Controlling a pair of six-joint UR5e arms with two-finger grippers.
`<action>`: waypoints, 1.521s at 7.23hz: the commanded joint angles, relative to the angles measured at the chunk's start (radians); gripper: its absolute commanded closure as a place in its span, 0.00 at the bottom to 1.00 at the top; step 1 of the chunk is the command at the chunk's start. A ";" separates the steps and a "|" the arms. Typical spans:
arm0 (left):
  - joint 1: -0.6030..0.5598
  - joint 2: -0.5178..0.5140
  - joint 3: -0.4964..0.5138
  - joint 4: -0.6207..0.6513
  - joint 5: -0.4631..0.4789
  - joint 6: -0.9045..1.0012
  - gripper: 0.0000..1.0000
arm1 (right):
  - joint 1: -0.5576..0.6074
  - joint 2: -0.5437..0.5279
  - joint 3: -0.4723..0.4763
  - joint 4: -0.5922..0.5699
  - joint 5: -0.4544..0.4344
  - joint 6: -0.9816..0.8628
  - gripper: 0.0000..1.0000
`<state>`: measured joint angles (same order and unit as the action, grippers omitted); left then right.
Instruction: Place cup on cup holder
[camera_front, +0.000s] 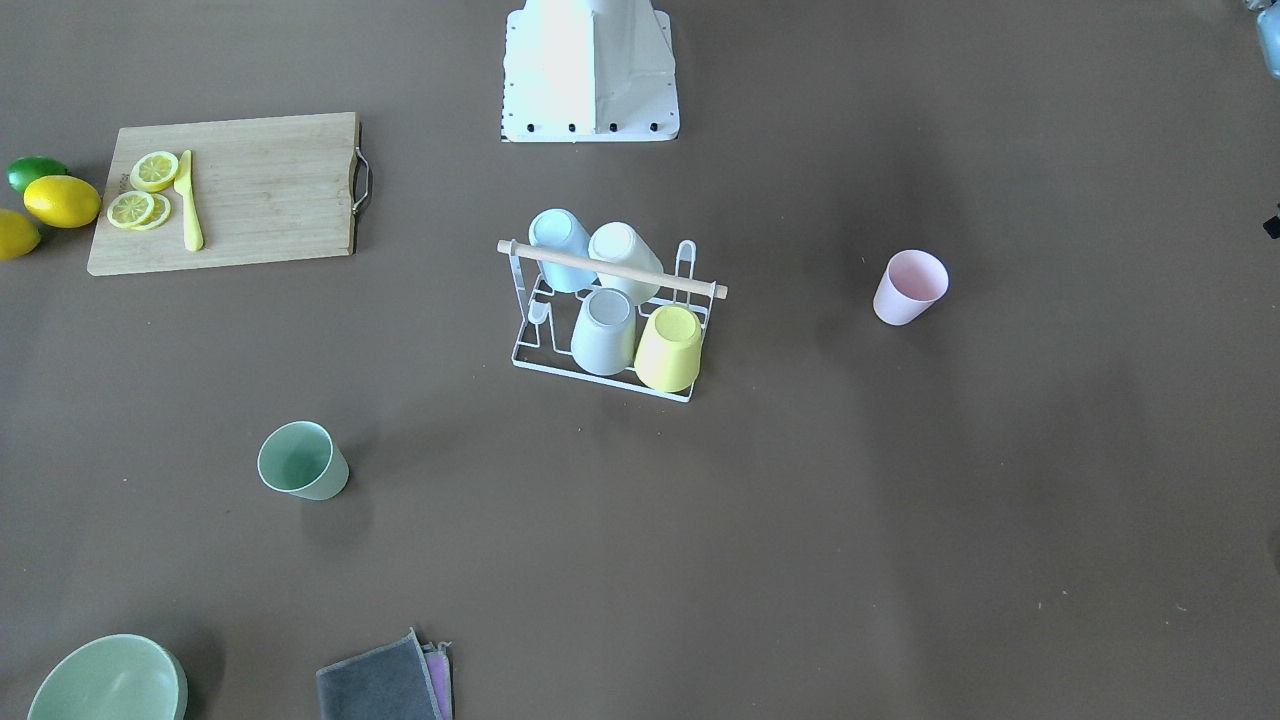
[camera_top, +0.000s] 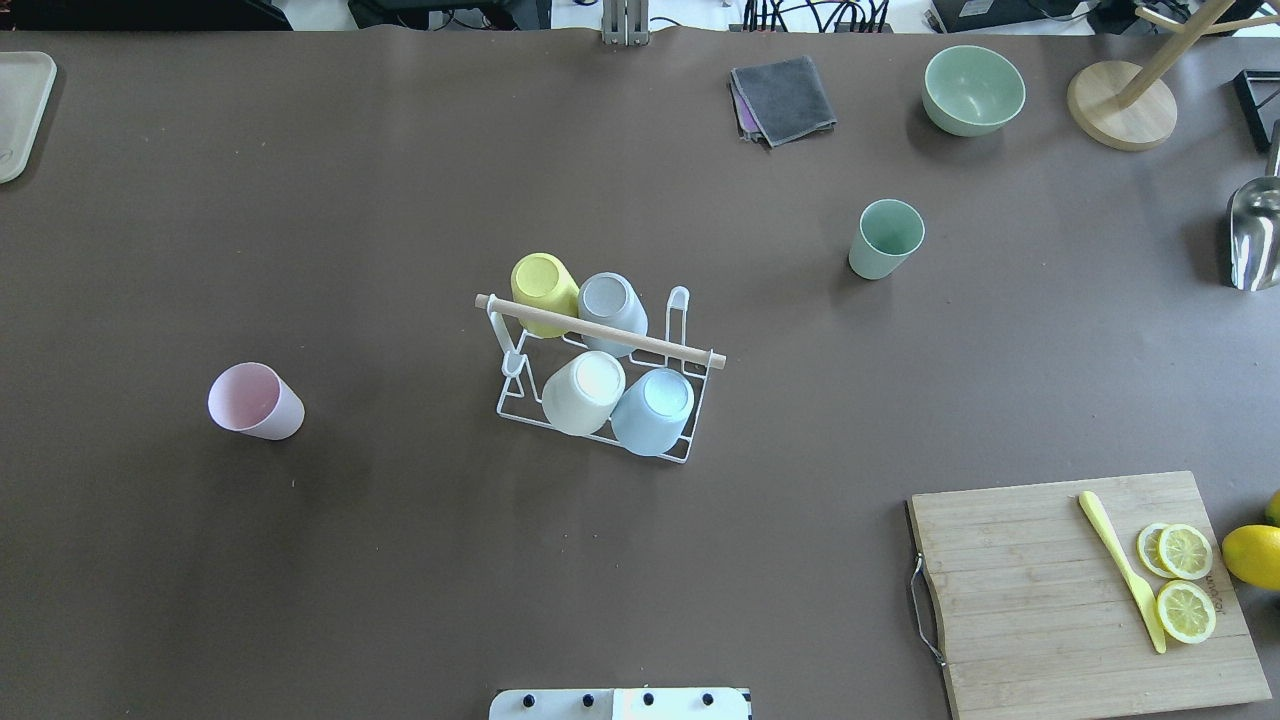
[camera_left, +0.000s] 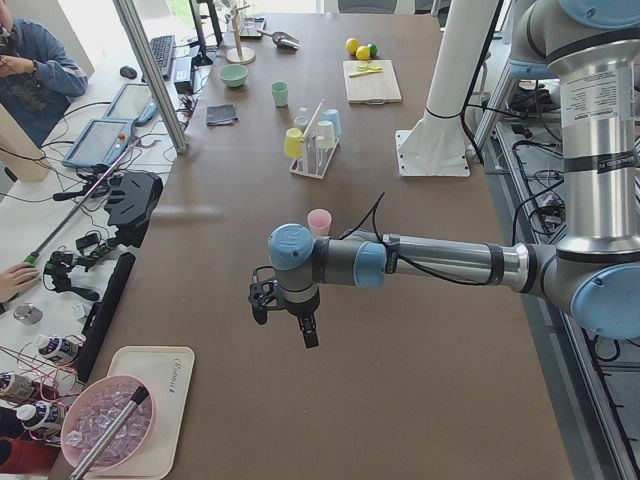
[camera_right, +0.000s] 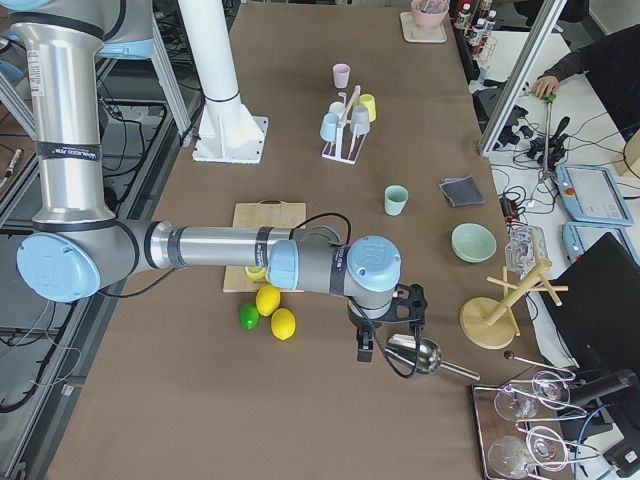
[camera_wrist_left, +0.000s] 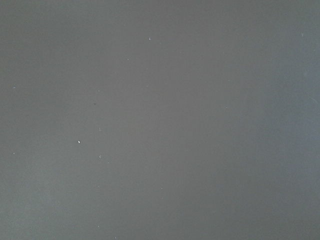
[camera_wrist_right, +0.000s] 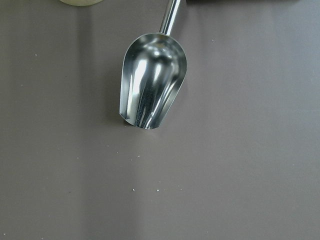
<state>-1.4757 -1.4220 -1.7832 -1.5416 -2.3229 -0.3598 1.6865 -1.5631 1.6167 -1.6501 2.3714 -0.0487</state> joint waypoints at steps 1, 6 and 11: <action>0.000 0.000 0.001 0.000 0.000 -0.001 0.01 | 0.001 -0.003 0.002 0.001 0.000 0.000 0.00; 0.000 0.002 0.015 -0.002 0.010 0.002 0.01 | 0.001 -0.003 -0.001 0.003 0.011 -0.007 0.00; 0.002 -0.009 0.007 -0.005 0.010 0.001 0.01 | -0.120 0.014 0.134 0.001 0.012 0.077 0.00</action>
<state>-1.4745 -1.4262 -1.7716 -1.5451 -2.3145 -0.3583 1.6343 -1.5506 1.6737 -1.6476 2.3833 -0.0264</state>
